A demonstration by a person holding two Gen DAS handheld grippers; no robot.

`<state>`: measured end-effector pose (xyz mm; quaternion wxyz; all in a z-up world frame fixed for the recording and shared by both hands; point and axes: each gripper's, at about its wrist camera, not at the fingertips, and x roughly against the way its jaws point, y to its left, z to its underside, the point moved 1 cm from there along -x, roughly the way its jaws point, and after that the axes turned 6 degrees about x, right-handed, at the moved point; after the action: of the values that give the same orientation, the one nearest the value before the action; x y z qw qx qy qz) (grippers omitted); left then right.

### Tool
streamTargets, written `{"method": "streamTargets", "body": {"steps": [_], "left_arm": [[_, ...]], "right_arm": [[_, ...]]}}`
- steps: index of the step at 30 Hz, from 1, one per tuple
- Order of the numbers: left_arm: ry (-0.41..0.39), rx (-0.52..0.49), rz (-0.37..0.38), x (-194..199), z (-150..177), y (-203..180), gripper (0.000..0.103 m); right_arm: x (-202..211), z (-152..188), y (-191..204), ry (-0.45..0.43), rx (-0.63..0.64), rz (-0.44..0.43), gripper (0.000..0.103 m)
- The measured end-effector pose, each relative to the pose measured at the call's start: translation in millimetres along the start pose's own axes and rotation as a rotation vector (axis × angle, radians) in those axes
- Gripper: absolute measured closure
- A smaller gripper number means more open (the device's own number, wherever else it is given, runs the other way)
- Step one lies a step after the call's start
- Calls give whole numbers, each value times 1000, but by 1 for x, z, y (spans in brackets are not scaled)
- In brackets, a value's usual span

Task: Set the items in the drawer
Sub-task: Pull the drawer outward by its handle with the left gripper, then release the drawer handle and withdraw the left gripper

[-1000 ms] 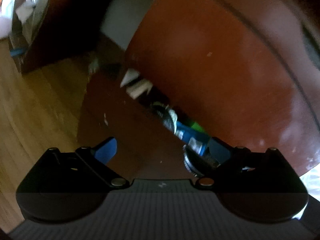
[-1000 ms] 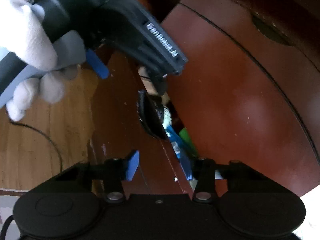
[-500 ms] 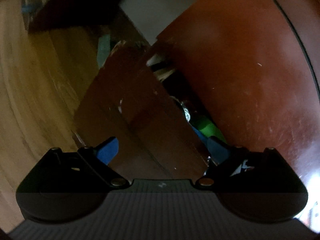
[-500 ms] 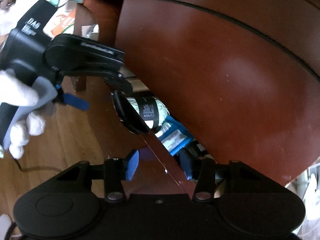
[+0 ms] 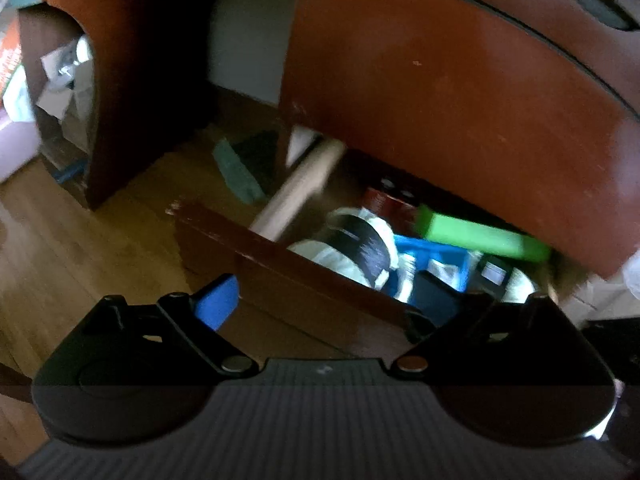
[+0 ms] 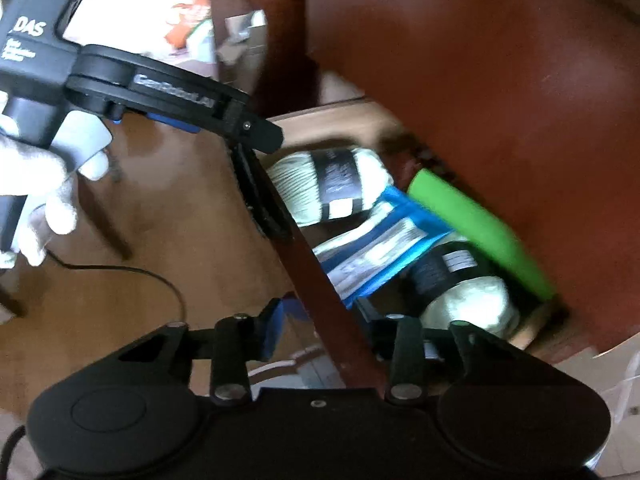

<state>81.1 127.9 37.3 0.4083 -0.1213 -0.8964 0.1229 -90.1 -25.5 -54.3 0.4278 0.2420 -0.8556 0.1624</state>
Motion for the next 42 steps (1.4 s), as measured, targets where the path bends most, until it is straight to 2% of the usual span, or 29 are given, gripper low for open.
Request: {"method": "streamTargets", "body": {"steps": [3,6,8,10,12,14,18,22,26,28,34,36,37,38,40,42], "left_arm": [[12,23,30,11,8,9,9],[15,83,64,6,17,27,9],[15,106,64,5,22,30,9],[18,85,37,4,24,27,9],[24,60,23,12,29,25,9],[23,45,26,4,34,24,9],[32,51,27,14,44,25,9],[25,38,10,14,51,23,9],[28,53,28,14,60,19,9],[20,55,27,21,64,18,9],[8,113,-7,34,74,25,8],[32,114,-48,33,78,24,10],[36,104,-78,31,82,23,7],[36,115,-66,29,84,25,9],[34,195,9,30,84,29,11],[-6,233,69,34,80,28,11]], "right_arm": [[-15,-31,10,22,27,-18,64],[-35,-37,5,42,52,-8,65],[-42,-41,6,53,59,3,64],[-41,-49,-2,54,37,-13,64],[-29,-40,1,58,15,-34,65],[-17,-30,4,63,-7,-54,65],[-8,-25,17,103,50,-9,65],[-9,-23,18,117,74,-6,65],[-9,-16,17,115,83,-13,65],[-9,-25,16,121,82,-8,65],[-11,-29,13,148,76,35,62],[-11,-38,9,154,78,57,60],[-11,-41,6,156,75,64,60],[-11,-43,3,156,73,70,59],[-11,-50,-3,151,78,81,58],[-10,-52,-9,143,82,93,58]]}}
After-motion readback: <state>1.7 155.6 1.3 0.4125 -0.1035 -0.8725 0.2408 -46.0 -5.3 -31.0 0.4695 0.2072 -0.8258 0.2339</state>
